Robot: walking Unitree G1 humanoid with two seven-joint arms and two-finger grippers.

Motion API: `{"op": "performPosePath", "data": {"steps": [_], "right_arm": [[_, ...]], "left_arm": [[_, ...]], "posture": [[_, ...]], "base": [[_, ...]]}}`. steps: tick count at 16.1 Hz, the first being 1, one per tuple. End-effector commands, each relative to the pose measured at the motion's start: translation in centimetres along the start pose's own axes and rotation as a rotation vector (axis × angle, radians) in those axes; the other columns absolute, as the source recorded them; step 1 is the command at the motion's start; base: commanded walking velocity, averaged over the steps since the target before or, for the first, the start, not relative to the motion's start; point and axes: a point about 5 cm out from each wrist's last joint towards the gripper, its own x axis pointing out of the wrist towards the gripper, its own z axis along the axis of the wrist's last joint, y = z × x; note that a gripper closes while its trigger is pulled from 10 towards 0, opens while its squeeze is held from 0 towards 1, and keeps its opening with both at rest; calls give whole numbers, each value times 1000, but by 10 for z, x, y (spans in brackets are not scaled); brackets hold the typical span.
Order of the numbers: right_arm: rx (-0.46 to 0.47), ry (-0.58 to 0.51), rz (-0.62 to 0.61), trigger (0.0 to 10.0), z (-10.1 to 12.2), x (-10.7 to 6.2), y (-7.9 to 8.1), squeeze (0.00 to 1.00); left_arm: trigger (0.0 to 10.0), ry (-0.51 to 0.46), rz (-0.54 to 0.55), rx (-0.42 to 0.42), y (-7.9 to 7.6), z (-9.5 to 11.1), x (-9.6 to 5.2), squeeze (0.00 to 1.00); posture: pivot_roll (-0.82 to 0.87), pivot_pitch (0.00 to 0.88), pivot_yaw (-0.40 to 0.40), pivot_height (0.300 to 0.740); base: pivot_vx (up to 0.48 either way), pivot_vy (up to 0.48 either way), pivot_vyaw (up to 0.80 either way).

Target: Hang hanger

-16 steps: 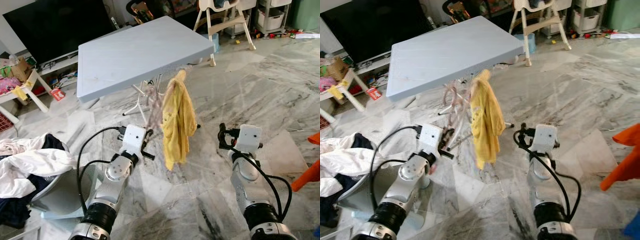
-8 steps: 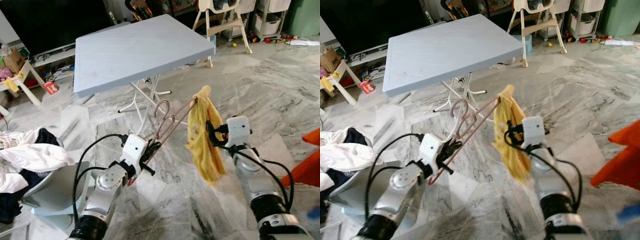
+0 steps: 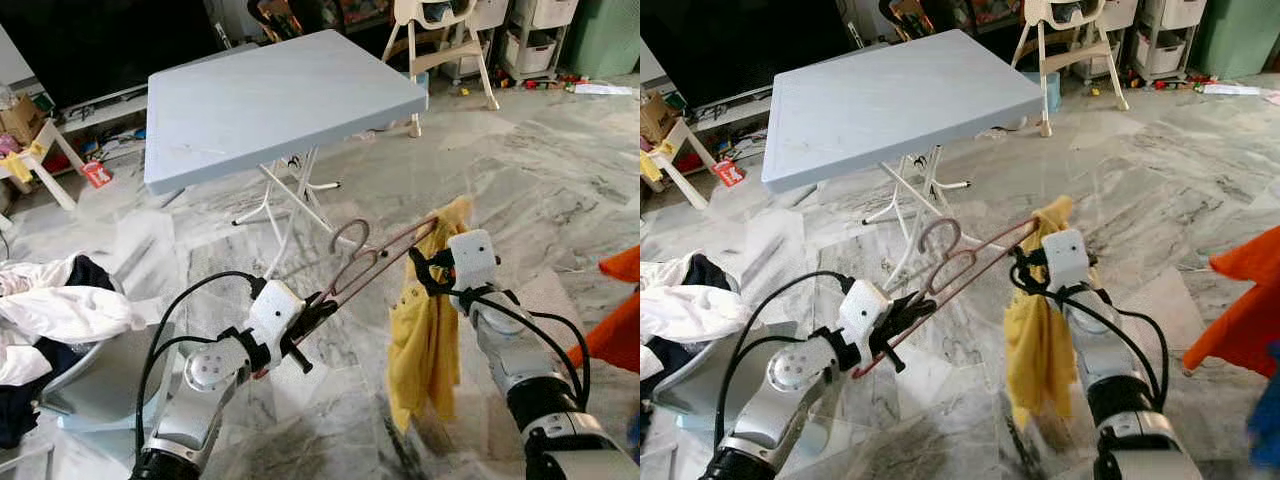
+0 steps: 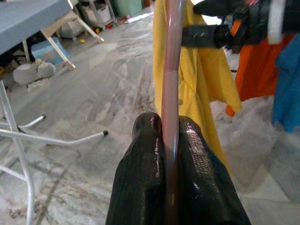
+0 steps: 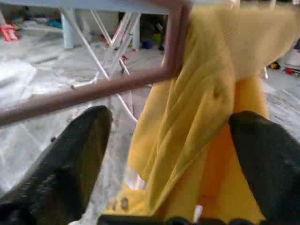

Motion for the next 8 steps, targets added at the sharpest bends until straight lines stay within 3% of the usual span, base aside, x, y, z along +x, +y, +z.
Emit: {"op": "performPosePath", "data": {"steps": [1,8], "right_arm": [[-5,15,1,0,3,5,3,0],[-9,106,-139,0,-3,11,-7,0]], "left_arm": [[10000,-67,16,18,6,15,-3,0],[10000,-101,-13,28,-2,31,-11,0]], "posture": [[-80,21,127,740],[-56,23,119,740]], "base": [[0,0,0],[0,0,0]]}}
